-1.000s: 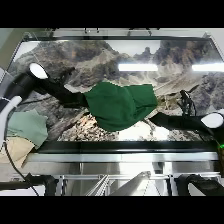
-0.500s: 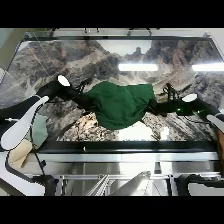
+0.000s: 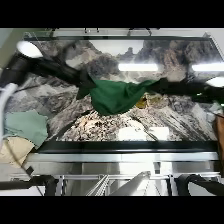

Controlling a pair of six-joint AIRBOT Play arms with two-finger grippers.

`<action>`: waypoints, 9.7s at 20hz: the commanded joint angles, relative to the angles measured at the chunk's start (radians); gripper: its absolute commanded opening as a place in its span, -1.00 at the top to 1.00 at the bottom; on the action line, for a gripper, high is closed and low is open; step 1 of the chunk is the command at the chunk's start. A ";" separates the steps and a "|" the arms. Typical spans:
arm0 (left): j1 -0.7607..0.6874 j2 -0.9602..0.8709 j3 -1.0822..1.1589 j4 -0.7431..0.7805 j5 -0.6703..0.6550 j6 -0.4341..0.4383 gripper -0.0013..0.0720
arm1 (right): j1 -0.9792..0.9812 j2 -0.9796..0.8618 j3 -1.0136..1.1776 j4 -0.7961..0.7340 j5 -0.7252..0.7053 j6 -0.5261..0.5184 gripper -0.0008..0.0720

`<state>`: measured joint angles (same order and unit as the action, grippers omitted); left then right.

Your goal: Fold the shirts.

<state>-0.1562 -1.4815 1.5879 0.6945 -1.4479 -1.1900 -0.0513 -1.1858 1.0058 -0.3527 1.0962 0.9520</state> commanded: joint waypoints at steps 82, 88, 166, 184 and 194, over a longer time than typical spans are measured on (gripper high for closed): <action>0.392 -0.366 -0.101 -0.135 -0.234 0.083 0.01 | -0.197 -0.160 -0.288 0.140 0.055 -0.141 -0.83; 0.420 -0.364 -0.302 0.056 -0.214 0.070 0.01 | -0.016 -0.162 -0.329 -0.135 -0.052 0.012 -0.76; 0.287 0.013 0.367 0.048 0.088 0.280 0.89 | -0.190 0.258 -0.094 0.364 -0.210 -0.299 0.95; 0.679 -0.247 0.259 0.046 -0.273 0.006 0.17 | -0.444 -0.063 -0.079 -0.507 0.236 0.128 0.08; 0.696 0.060 -0.730 0.164 0.014 0.115 0.17 | -0.316 -0.005 -0.619 -0.408 -0.042 0.128 -0.28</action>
<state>0.5369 -1.4792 1.0637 0.8097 -1.5185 -1.0870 -0.4374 -1.1740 0.4797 -0.8127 1.1751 1.0988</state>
